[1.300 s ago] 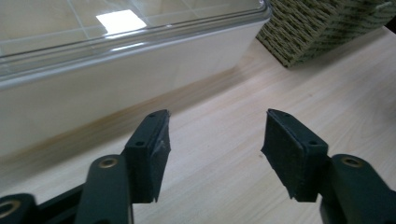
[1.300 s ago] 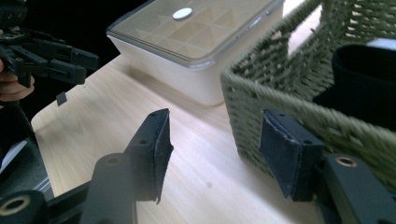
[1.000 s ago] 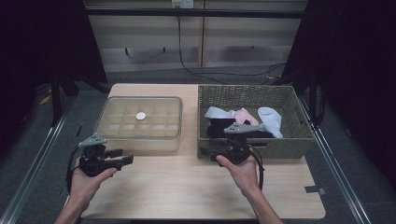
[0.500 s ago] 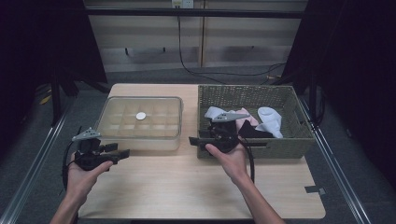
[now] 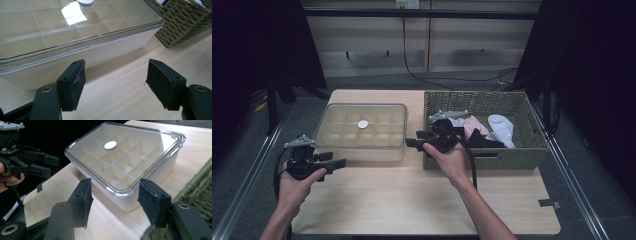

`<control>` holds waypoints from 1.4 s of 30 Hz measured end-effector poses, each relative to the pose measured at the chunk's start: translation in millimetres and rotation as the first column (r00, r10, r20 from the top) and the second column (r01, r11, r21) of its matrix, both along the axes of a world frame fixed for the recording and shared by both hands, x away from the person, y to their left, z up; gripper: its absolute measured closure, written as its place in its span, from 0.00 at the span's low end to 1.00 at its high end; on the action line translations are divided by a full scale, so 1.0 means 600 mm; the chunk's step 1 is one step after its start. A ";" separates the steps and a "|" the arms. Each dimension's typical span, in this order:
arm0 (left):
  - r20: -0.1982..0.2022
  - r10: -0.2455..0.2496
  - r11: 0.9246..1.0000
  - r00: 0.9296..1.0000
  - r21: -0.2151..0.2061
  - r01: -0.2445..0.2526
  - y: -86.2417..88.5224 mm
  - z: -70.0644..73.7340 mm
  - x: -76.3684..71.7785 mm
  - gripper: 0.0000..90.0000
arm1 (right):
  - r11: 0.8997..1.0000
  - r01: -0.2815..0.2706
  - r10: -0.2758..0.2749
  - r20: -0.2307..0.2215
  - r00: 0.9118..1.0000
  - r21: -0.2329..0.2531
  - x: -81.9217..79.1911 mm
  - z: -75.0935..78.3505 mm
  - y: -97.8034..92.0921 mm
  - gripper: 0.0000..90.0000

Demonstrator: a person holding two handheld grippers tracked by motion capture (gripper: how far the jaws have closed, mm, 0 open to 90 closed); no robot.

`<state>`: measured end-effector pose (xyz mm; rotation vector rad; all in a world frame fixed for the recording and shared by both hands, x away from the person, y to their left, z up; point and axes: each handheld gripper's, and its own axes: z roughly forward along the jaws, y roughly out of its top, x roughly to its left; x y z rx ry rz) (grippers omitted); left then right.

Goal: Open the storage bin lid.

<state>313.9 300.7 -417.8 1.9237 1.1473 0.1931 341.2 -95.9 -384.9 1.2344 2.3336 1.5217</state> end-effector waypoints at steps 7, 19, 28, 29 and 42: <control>0.004 0.021 0.999 1.000 0.039 -0.021 0.022 0.003 0.019 0.34 | 0.999 0.017 -0.019 -0.041 0.999 -0.046 0.044 0.001 0.015 0.43; 0.002 0.071 0.997 0.997 0.032 -0.071 0.057 0.013 0.065 0.33 | 0.995 0.041 -0.049 -0.081 0.995 -0.096 0.098 0.008 0.026 0.36; -0.023 0.095 0.995 0.995 0.028 -0.094 0.068 0.009 0.090 0.32 | 0.994 0.039 -0.051 -0.117 0.992 -0.106 0.139 0.004 0.043 0.30; -0.028 0.102 0.995 0.994 0.020 -0.101 0.068 0.010 0.093 0.32 | 0.995 0.041 -0.053 -0.138 0.989 -0.090 0.146 0.000 0.045 0.29; -0.040 0.121 0.992 0.992 0.028 -0.120 0.077 0.010 0.122 0.31 | 0.986 0.039 -0.072 -0.200 0.977 -0.163 0.196 -0.003 0.061 0.24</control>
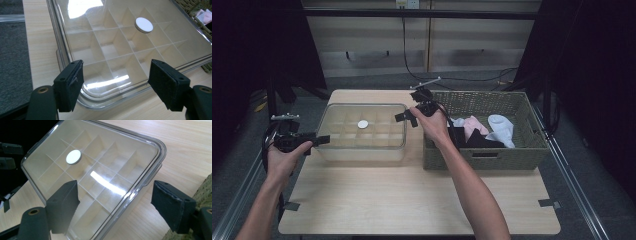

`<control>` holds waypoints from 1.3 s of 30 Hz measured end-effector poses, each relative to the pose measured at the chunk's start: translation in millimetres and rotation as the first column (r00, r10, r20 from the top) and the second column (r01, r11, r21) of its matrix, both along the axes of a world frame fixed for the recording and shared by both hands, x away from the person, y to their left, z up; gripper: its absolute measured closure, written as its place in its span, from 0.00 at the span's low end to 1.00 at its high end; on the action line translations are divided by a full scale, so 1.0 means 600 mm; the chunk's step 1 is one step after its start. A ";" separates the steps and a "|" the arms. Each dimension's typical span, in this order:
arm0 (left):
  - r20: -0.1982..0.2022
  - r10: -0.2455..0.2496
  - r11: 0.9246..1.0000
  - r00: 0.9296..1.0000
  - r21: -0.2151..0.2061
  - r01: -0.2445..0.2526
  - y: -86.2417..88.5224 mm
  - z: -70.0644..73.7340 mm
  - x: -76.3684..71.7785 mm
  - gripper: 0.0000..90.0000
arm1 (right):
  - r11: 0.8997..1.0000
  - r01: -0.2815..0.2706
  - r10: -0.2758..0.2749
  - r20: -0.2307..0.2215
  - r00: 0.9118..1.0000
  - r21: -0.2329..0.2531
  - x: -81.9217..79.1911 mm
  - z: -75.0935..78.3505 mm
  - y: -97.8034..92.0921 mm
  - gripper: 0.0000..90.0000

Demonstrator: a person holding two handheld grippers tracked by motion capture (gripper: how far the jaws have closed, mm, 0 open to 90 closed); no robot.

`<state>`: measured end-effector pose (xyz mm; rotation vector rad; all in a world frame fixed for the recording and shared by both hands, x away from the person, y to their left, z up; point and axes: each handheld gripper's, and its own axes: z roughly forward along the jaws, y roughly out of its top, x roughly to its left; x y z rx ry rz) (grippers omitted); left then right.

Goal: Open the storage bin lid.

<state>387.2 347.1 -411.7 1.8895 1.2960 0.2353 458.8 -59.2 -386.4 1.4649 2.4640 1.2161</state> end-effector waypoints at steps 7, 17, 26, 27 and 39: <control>-0.012 0.013 1.000 1.000 -0.002 -0.013 0.011 0.002 0.016 0.28 | 0.999 0.007 -0.009 -0.038 0.999 -0.050 0.025 -0.009 0.010 0.24; -0.039 0.024 1.000 0.999 0.008 -0.024 0.017 -0.006 0.034 0.27 | 0.996 0.020 -0.030 -0.114 0.993 -0.088 0.056 -0.029 0.028 0.18; -0.049 0.042 0.999 0.998 -0.010 -0.043 0.028 -0.018 0.042 0.24 | 0.993 0.019 -0.037 -0.153 0.988 -0.114 0.075 -0.041 0.043 0.20; -0.054 0.040 0.999 0.998 -0.014 -0.041 0.030 -0.018 0.043 0.24 | 0.993 0.021 -0.040 -0.163 0.986 -0.118 0.077 -0.042 0.045 0.20; -0.098 0.039 0.999 0.994 -0.012 -0.041 0.033 -0.028 0.070 0.24 | 0.986 0.053 -0.086 -0.203 0.975 -0.160 0.088 -0.049 0.064 0.19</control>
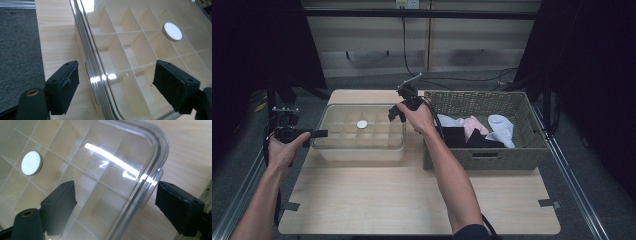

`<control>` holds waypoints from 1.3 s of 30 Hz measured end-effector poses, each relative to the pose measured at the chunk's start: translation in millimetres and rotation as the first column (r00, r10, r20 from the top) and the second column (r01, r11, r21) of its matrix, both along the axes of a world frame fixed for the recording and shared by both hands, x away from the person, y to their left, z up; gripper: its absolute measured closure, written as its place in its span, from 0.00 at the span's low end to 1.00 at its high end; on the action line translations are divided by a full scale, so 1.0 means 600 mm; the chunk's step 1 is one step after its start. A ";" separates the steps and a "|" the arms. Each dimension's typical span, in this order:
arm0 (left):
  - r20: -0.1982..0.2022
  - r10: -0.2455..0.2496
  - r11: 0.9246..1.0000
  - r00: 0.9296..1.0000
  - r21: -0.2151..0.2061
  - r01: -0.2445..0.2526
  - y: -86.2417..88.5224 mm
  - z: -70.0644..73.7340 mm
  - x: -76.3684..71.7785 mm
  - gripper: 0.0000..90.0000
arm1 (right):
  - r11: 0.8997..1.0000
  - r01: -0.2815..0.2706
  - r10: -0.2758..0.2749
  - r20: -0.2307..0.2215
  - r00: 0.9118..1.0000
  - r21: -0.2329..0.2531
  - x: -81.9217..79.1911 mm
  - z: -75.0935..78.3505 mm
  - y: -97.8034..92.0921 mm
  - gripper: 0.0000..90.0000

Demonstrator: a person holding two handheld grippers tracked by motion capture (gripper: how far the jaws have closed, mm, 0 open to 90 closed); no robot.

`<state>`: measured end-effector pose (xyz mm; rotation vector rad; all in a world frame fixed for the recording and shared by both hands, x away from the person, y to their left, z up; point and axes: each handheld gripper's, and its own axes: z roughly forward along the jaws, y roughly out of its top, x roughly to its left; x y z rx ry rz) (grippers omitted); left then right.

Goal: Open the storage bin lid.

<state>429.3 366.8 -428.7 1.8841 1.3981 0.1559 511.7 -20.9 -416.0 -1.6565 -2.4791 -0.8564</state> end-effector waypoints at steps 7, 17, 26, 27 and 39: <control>-0.012 0.006 1.000 1.000 0.008 -0.006 0.000 -0.005 0.017 0.28 | 1.000 0.024 -0.024 -0.017 1.000 0.009 0.004 -0.007 0.004 0.19; -0.023 -0.011 1.000 1.000 0.020 0.011 -0.011 -0.001 0.039 0.32 | 0.999 0.039 -0.038 -0.034 0.999 0.015 0.008 -0.010 0.005 0.20; -0.047 -0.036 0.999 0.998 0.004 0.036 -0.017 -0.012 0.053 0.31 | 1.000 0.031 -0.031 -0.043 0.999 -0.001 0.008 -0.010 0.006 0.22; -0.047 -0.036 0.999 0.998 0.004 0.036 -0.017 -0.012 0.053 0.32 | 1.000 0.031 -0.031 -0.043 0.999 -0.001 0.008 -0.010 0.006 0.22; -0.025 -0.020 0.999 0.999 -0.028 0.020 -0.013 -0.012 0.047 0.38 | 0.999 0.049 -0.049 -0.011 0.999 -0.007 0.002 -0.002 -0.002 0.32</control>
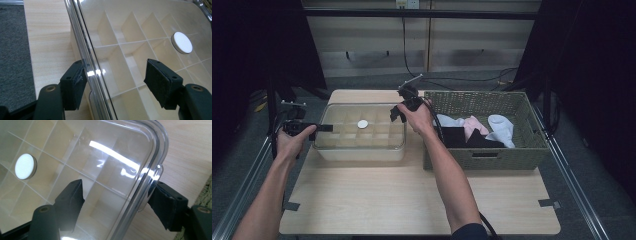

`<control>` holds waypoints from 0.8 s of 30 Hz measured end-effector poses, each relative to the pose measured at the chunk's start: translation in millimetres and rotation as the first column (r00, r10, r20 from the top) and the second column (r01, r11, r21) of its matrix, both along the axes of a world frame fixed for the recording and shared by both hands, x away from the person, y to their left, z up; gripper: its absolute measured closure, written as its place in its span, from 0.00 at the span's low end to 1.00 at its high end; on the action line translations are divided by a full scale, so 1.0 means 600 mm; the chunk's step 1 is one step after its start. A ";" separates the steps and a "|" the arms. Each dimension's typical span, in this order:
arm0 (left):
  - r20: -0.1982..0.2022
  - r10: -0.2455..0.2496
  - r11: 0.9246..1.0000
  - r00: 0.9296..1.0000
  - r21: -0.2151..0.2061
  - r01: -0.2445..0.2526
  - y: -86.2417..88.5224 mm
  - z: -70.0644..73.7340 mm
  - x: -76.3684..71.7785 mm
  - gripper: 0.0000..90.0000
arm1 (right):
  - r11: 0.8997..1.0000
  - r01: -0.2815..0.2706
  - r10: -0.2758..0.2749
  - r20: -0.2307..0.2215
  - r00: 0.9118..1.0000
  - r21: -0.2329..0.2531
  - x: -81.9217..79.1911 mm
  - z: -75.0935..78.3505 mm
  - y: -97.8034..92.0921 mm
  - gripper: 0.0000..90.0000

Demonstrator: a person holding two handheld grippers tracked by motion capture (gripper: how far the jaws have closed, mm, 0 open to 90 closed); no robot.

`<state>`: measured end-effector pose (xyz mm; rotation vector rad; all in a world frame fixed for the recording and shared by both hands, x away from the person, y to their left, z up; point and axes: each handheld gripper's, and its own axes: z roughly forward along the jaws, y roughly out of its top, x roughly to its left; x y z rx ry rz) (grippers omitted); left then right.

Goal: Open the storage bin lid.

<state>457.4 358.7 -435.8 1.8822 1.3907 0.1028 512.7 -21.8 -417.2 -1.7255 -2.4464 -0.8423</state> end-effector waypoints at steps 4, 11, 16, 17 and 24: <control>0.011 0.000 1.000 1.000 0.004 0.000 -0.001 0.006 -0.001 0.38 | 1.000 -0.007 0.007 0.007 1.000 0.026 -0.003 0.010 -0.004 0.32; 0.023 0.023 1.000 0.999 -0.019 -0.023 0.005 0.014 -0.006 0.45 | 0.993 0.003 -0.009 0.047 0.999 0.121 -0.010 0.024 -0.023 0.39; 0.022 0.034 0.999 0.999 -0.021 -0.034 0.004 0.015 -0.007 0.46 | 0.988 0.006 -0.018 0.070 0.997 0.157 -0.014 0.026 -0.029 0.40; 0.023 0.030 0.999 0.999 -0.017 -0.030 0.004 0.017 -0.008 0.46 | 0.988 0.007 -0.018 0.070 0.997 0.154 -0.017 0.027 -0.028 0.41; 0.044 0.042 0.998 0.998 -0.038 -0.041 0.008 0.021 -0.013 0.51 | 0.984 0.010 -0.030 0.112 0.993 0.175 -0.028 0.029 -0.037 0.49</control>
